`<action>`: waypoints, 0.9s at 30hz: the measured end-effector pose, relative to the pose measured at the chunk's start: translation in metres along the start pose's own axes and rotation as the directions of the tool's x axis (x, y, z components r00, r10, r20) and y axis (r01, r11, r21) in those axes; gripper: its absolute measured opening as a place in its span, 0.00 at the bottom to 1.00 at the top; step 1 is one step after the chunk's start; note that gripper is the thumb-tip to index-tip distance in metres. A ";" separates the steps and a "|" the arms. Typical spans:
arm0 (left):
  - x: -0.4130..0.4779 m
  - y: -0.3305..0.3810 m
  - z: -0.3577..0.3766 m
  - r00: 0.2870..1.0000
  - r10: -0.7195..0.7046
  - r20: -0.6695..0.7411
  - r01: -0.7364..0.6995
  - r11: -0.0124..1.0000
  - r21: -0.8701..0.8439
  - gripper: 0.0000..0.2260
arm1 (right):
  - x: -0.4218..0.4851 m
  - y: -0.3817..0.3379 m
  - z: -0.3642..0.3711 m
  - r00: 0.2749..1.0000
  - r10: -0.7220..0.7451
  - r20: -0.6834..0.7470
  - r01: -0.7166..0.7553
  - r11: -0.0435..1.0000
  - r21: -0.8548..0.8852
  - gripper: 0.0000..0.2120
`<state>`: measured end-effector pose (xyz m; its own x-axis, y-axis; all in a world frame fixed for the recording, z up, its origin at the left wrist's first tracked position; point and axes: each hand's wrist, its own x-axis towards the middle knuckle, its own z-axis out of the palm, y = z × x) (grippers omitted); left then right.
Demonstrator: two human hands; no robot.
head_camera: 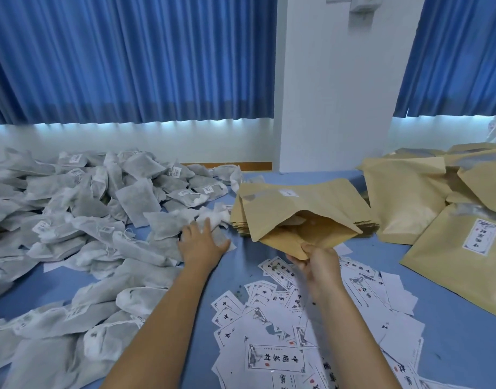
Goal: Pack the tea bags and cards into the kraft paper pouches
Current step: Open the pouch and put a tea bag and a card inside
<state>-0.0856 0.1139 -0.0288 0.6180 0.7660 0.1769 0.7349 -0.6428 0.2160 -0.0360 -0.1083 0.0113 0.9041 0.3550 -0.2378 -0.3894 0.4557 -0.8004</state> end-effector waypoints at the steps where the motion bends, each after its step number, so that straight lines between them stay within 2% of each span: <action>1: -0.001 0.000 0.005 1.000 -0.001 -0.006 0.001 1.000 0.020 0.33 | -0.001 0.000 0.000 1.000 0.003 0.005 -0.003 1.000 0.001 0.12; 5: -0.014 0.012 0.001 1.000 0.029 -0.007 -0.029 0.999 0.034 0.28 | 0.001 0.000 -0.001 1.000 0.020 0.002 -0.020 1.000 -0.005 0.13; 8: -0.024 0.012 -0.005 0.987 0.096 0.126 -0.098 0.995 0.011 0.23 | 0.004 -0.001 0.000 0.999 0.035 0.005 -0.035 0.999 0.005 0.14; 10: -0.037 0.015 -0.005 0.984 0.087 0.157 -0.098 0.993 0.065 0.24 | 0.005 0.000 0.000 0.999 0.044 0.001 -0.044 0.999 0.016 0.15; 14: -0.063 0.022 0.003 0.996 -0.035 -0.081 0.044 0.993 0.111 0.30 | 0.003 0.002 -0.003 0.998 0.066 0.007 -0.066 0.997 0.027 0.13; 17: -0.061 0.016 0.004 0.992 -0.127 -0.022 0.128 0.991 0.039 0.32 | 0.003 0.001 -0.006 0.998 0.068 0.006 -0.068 0.997 0.027 0.12; 19: -0.059 0.012 0.000 0.995 -0.102 -0.007 0.102 0.995 0.001 0.30 | 0.002 0.001 -0.006 0.997 0.072 0.005 -0.072 0.997 0.034 0.11; 21: -0.061 0.008 -0.004 0.997 -0.046 -0.070 0.039 0.995 -0.091 0.28 | 0.002 0.002 -0.004 0.997 0.069 0.027 -0.069 0.997 0.031 0.11; 23: -0.063 0.004 -0.008 0.983 -0.037 -0.181 -0.007 0.971 -0.239 0.27 | 0.002 0.004 -0.003 0.998 0.053 0.026 -0.054 0.998 0.016 0.11; 25: -0.063 0.003 -0.013 0.947 -0.087 -0.309 -0.049 0.912 -0.407 0.28 | 0.005 0.006 -0.004 0.999 0.052 0.008 -0.052 0.999 0.004 0.11; 27: -0.067 0.006 -0.020 0.891 -0.110 -0.440 -0.128 0.869 -0.478 0.28 | 0.006 0.008 -0.004 0.997 0.067 -0.024 -0.067 0.998 0.004 0.09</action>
<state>-0.1276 0.0588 -0.0199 0.3468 0.7550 0.5564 0.4260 -0.6553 0.6237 -0.0330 -0.1059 0.0017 0.8799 0.3653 -0.3039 -0.4498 0.4341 -0.7805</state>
